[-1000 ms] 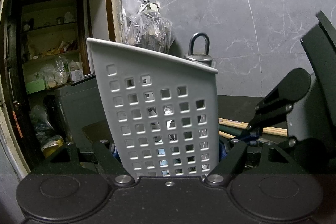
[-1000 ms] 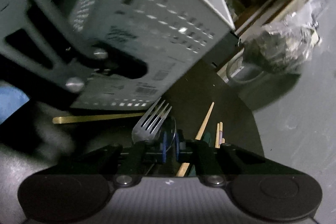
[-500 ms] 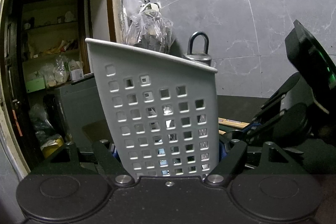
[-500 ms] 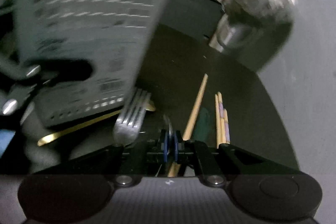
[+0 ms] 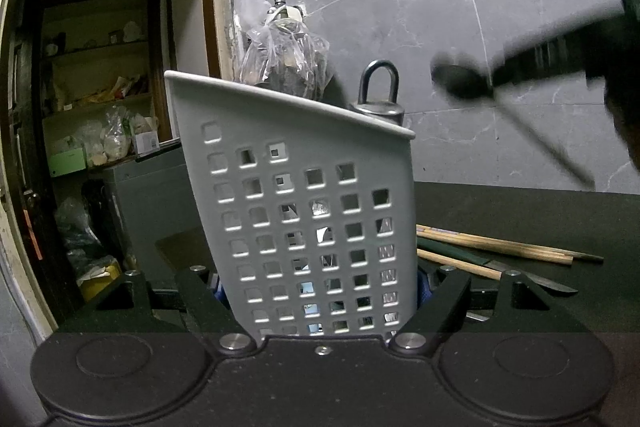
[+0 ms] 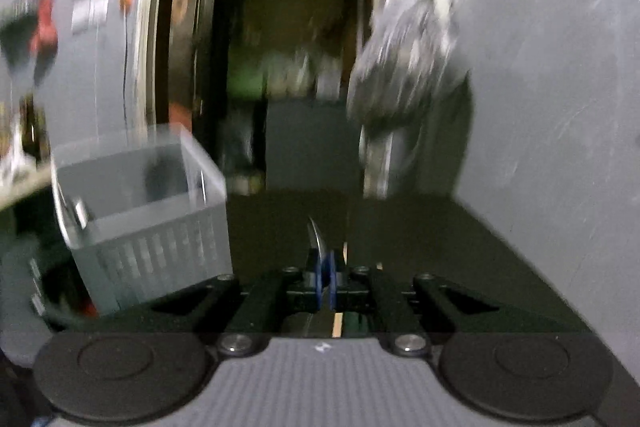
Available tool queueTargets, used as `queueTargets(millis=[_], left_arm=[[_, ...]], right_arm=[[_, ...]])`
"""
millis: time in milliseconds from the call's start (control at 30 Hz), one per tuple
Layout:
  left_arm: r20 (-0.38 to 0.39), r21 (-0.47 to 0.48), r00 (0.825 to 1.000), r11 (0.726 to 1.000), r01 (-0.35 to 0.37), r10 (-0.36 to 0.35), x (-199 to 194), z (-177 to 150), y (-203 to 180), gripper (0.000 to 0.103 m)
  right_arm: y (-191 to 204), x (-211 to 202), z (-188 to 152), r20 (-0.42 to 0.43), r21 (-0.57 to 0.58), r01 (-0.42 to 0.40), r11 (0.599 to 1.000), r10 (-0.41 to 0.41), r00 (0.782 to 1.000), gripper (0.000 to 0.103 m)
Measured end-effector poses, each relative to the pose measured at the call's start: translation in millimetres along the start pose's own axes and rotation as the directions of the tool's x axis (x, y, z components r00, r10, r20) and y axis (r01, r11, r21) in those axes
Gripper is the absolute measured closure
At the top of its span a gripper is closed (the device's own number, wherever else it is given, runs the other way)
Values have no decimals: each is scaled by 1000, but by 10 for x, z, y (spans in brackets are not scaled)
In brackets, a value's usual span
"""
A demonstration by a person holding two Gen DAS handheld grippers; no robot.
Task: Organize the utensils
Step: 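Lift the silver spoon and carry it over the white caddy, then lower the spoon into the caddy and open the right tool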
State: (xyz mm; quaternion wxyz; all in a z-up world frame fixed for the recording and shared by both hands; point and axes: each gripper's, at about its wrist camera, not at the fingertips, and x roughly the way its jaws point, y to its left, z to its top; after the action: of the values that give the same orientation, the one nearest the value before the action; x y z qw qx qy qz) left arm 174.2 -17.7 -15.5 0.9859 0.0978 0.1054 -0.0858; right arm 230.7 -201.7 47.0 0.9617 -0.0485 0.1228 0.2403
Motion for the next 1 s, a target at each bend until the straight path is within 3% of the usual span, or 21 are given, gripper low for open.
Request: queueTargets(millis=[167, 300, 533, 600, 733, 933, 1000], left_arm=[[1, 1, 1000, 1000, 2, -2, -5, -1, -11, 24], [4, 6, 1000, 1000, 7, -7, -17, -4, -28, 24], [4, 7, 1000, 1000, 14, -14, -29, 1, -11, 24], [4, 6, 1000, 1000, 16, -16, -27, 5, -4, 24], [6, 5, 1000, 1000, 19, -19, -22, 2, 19, 24], [6, 0, 1000, 1000, 22, -22, -13, -6, 46, 25], [6, -1, 1000, 1000, 22, -22, -10, -4, 43, 25]], right_arm=[[37, -271, 294, 236, 32, -13, 999, 6, 972, 98], [157, -289, 495, 345, 27, -68, 997, 55, 937, 98], [322, -63, 683, 518, 76, -252, 965, 178, 837, 98], [371, 70, 695, 540, 74, -279, 957, 197, 819, 98], [435, 326, 688, 517, 88, -292, 952, 207, 831, 98], [460, 622, 545, 411, 86, -253, 964, 197, 890, 98], [491, 647, 476, 391, 87, -239, 967, 187, 901, 98]])
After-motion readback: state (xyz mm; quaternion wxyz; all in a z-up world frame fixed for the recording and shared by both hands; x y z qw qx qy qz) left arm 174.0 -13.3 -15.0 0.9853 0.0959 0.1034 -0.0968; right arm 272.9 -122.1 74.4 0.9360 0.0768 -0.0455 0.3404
